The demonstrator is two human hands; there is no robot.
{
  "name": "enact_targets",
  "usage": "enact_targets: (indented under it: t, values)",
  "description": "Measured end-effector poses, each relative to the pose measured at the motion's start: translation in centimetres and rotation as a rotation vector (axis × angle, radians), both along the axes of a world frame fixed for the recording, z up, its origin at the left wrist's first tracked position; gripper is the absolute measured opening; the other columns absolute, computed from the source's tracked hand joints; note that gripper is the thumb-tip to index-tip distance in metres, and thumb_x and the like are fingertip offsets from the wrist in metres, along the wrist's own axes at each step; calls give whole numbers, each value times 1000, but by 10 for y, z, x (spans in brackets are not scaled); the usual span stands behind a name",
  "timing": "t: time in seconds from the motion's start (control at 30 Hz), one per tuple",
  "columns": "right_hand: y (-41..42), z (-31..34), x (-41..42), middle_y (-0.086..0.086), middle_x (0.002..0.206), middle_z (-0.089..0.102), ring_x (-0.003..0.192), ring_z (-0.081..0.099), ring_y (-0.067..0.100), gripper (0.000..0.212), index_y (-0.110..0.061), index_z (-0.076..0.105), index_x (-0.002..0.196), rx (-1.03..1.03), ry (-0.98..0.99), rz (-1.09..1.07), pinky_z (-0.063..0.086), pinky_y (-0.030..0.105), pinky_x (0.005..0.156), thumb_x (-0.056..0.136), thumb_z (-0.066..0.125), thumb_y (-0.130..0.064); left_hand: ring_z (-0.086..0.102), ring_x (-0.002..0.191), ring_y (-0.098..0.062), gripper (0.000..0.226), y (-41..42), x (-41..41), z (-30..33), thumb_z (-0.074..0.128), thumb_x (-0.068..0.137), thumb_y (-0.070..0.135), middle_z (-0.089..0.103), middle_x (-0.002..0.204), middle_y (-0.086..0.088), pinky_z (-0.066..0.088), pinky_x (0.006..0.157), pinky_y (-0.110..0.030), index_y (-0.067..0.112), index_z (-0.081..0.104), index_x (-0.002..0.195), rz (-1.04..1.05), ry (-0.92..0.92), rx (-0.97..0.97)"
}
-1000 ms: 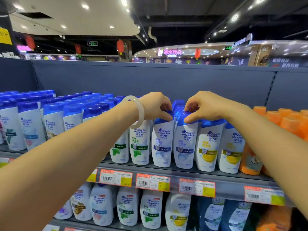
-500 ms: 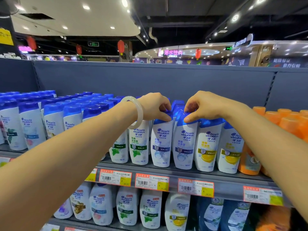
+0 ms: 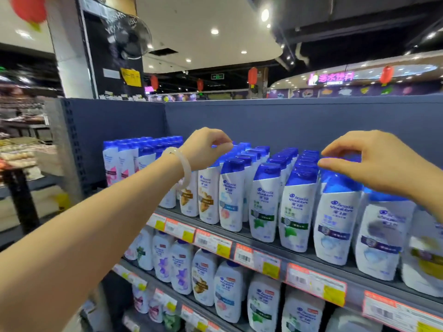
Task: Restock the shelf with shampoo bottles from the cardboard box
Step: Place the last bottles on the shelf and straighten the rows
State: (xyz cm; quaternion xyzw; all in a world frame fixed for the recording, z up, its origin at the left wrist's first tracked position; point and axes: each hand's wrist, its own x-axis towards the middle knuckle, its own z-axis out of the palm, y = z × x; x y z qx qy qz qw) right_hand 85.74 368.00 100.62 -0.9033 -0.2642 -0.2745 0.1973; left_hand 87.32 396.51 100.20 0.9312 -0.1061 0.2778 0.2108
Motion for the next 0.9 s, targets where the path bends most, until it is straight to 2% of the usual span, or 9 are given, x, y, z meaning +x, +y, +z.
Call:
enact_targets:
  t: [0.07, 0.2, 0.3, 0.4, 0.53, 0.63, 0.7, 0.77, 0.9]
  values:
    - [28, -3, 5, 0, 90, 67, 86, 58, 18, 17, -18, 71, 93, -21, 16, 35, 34, 23, 72, 80, 66, -29, 57, 108, -23, 26, 31, 0, -13, 55, 91, 23, 63, 115, -8, 42, 91, -27, 7, 65, 109, 73, 13, 11]
    - [87, -5, 18, 3, 104, 68, 98, 59, 21, 24, -15, 67, 104, -77, 41, 52, 43, 30, 85, 86, 60, -29, 54, 112, -24, 28, 82, 4, -27, 60, 88, 24, 61, 119, -10, 38, 94, -28, 8, 65, 110, 126, 0, 60]
    - [128, -8, 30, 2, 114, 64, 107, 57, 20, 37, -17, 60, 115, -122, 91, 13, 43, 38, 96, 85, 59, -39, 51, 117, -22, 31, 109, 15, -29, 61, 87, 27, 60, 122, -7, 37, 100, -30, 10, 64, 112, 85, -13, 103]
    - [157, -7, 42, 1, 119, 61, 110, 56, 19, 50, -19, 57, 118, -156, 150, -65, 42, 42, 99, 79, 62, -50, 48, 119, -23, 35, 118, 32, -25, 61, 86, 32, 57, 125, -5, 37, 104, -36, 14, 62, 116, -22, -21, 182]
    - [181, -1, 53, -1, 104, 63, 95, 59, 19, 51, -20, 60, 108, -186, 221, -165, 47, 40, 92, 70, 71, -52, 47, 119, -25, 38, 124, 53, -14, 61, 86, 34, 55, 128, -4, 36, 103, -38, 17, 60, 120, -151, -78, 295]
    - [190, -2, 59, -5, 92, 62, 87, 59, 17, 45, -22, 63, 99, -239, 242, -228, 50, 38, 86, 65, 76, -49, 49, 117, -22, 38, 139, 64, -9, 57, 88, 35, 55, 126, -2, 41, 100, -36, 18, 59, 121, -198, -90, 254]
    - [193, -6, 60, -6, 91, 57, 87, 56, 18, 46, -23, 61, 102, -255, 253, -256, 49, 36, 83, 65, 78, -45, 51, 112, -20, 36, 153, 71, -10, 56, 88, 35, 56, 124, -3, 41, 94, -31, 17, 60, 119, -214, -84, 231]
    - [193, -11, 62, -7, 89, 54, 85, 54, 18, 47, -24, 60, 104, -216, 257, -266, 46, 31, 77, 64, 80, -39, 53, 108, -18, 35, 165, 77, -12, 56, 88, 35, 57, 121, -3, 40, 90, -27, 17, 61, 118, -228, -89, 218]
    - [188, -11, 64, -12, 81, 53, 79, 54, 14, 43, -28, 61, 97, -140, 276, -281, 42, 27, 70, 62, 83, -35, 53, 108, -19, 35, 174, 85, -17, 56, 88, 35, 58, 120, -4, 41, 92, -30, 16, 61, 117, -251, -68, 188]
